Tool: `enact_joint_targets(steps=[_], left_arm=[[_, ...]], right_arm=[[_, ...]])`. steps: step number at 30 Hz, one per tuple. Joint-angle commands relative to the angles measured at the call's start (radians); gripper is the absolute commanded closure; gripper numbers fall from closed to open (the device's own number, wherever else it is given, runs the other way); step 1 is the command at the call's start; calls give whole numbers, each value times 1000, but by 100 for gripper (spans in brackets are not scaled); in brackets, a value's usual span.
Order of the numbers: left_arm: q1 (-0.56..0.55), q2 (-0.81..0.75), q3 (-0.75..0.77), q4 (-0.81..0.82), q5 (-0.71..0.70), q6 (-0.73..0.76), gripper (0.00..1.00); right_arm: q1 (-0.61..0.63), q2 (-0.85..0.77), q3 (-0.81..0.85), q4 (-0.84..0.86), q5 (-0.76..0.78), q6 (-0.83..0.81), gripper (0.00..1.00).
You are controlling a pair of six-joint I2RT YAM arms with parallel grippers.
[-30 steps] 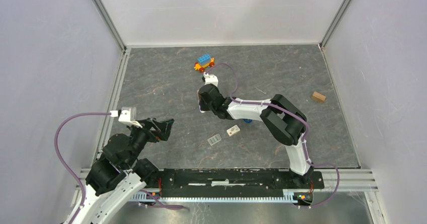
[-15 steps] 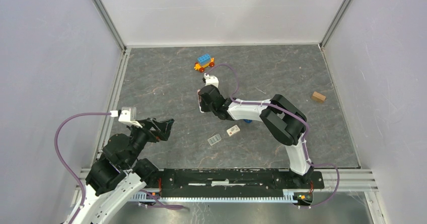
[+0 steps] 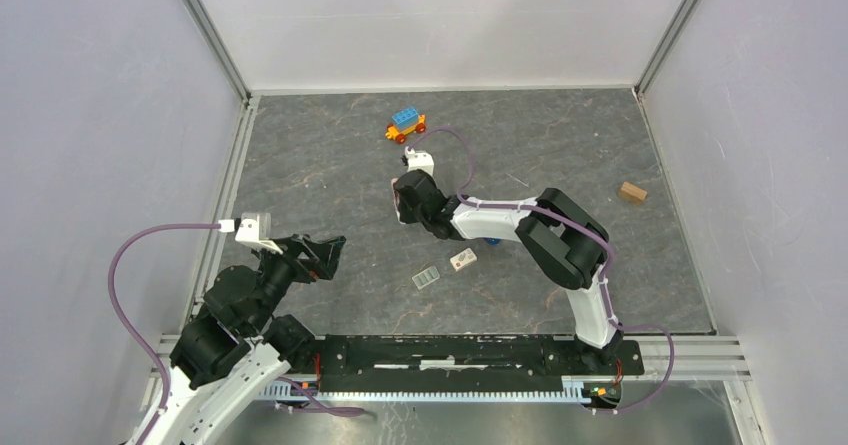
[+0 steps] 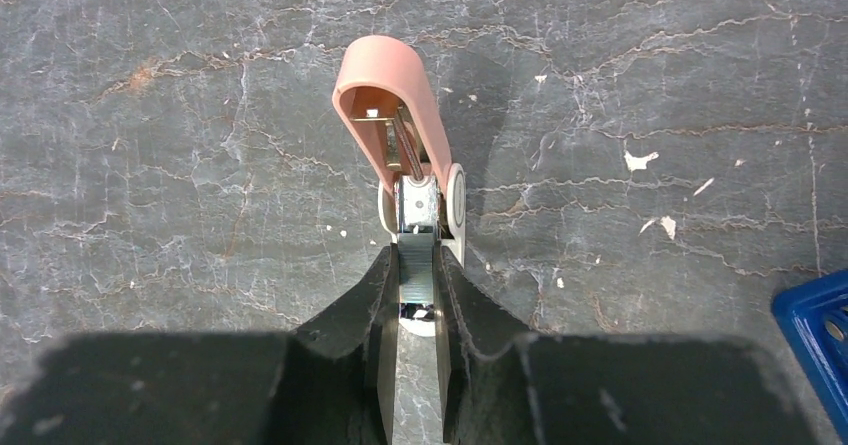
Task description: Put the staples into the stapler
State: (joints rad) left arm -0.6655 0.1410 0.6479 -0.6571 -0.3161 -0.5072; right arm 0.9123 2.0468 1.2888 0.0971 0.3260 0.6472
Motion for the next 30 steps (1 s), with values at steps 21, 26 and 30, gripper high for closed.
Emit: enact_joint_targets(steps=[21,26,30], left_arm=[[-3,-7,-1,18,-16,48,0],[-4,-1,-4,22,-22,48,0],[-3,28,6,16,-12,49,0]], right_arm=[[34,3,71,-54,93,-65,70],[34,-31,69,-55,90,-70,63],[33,-18,126,-95,94,-115,59]])
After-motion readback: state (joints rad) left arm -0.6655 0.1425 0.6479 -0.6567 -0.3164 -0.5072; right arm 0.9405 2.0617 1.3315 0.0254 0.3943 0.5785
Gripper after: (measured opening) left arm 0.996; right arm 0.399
